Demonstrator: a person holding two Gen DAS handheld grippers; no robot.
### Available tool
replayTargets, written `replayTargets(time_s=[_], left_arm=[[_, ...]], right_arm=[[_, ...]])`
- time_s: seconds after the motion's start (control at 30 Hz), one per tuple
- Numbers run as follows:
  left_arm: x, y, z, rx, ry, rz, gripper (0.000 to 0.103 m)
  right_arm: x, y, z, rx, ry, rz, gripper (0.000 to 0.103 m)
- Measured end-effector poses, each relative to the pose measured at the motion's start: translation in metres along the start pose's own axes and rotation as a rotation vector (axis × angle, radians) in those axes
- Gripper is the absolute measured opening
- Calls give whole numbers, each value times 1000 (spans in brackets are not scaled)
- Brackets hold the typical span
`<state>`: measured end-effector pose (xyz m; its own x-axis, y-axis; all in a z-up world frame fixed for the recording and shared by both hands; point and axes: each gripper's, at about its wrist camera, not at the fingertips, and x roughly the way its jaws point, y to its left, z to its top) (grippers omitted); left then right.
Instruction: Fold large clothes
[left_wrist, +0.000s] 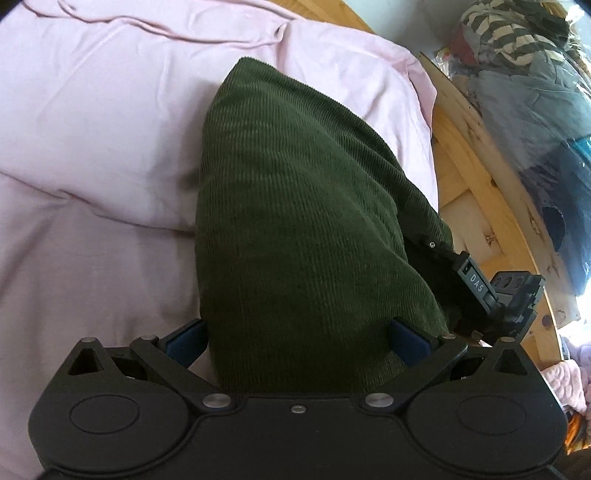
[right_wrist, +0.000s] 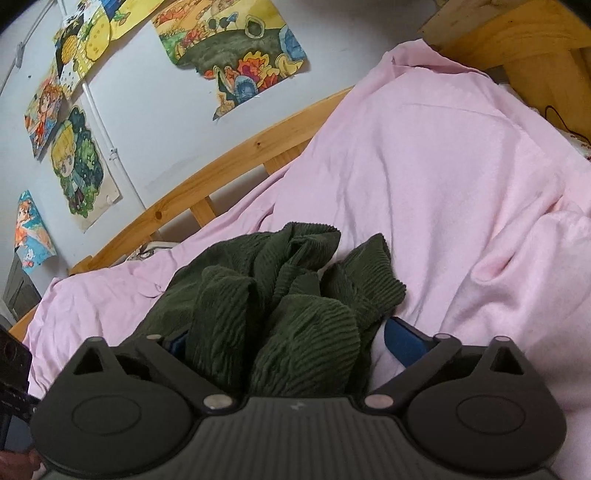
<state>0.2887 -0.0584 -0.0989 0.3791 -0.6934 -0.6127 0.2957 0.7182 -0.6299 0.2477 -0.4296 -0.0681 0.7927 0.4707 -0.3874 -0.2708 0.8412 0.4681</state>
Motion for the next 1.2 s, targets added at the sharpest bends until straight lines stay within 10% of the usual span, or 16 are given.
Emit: replayTargets(time_s=[0.53, 1.2], left_arm=[[5, -34, 5, 18, 25, 155, 103], [2, -30, -4, 19, -23, 126, 103]], right_arm=[[-1, 1, -3, 3, -6, 6, 102], [-3, -1, -7, -13, -23, 5, 102]])
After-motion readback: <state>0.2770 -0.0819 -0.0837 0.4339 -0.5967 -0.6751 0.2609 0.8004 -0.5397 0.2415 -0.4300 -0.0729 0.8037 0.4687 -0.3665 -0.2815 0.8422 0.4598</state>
